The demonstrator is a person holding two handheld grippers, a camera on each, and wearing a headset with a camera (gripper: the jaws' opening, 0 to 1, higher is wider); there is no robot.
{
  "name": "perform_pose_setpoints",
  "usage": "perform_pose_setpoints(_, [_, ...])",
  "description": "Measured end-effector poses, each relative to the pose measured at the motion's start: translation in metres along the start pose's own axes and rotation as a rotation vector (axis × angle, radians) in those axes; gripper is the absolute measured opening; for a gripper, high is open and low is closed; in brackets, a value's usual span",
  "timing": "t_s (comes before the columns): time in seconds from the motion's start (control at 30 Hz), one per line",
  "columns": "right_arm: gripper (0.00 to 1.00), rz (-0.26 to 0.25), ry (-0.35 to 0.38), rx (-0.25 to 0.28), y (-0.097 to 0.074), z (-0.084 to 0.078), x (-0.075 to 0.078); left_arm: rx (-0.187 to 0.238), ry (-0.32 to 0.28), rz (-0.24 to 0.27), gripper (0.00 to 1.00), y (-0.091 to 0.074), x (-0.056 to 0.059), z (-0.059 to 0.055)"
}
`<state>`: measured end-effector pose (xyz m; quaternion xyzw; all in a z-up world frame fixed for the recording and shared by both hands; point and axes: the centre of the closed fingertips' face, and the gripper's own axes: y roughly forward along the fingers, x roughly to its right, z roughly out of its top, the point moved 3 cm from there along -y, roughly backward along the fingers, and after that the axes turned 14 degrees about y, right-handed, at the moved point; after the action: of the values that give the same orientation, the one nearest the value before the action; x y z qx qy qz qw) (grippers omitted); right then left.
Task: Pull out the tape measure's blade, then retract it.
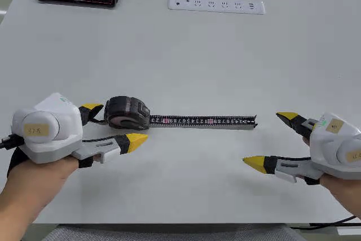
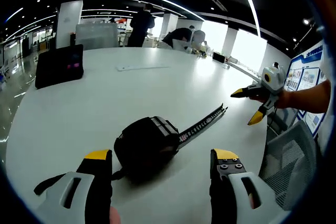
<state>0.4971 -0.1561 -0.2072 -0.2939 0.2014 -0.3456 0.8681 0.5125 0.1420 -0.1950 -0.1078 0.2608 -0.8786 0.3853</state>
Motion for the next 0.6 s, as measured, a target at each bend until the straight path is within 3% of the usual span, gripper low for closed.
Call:
perform_pose_setpoints(0.4, [0.78,-0.001,0.005,0.002,-0.0009,0.0020,0.0002,0.003,-0.042,0.013,0.74,0.0045,0.0032,-0.0011])
perform_pose_setpoints(0.6, [0.77,0.012,-0.004,-0.007,0.0009,0.0031,0.0040,-0.001,-0.062,0.044,0.74,0.0078,0.0045,-0.0013])
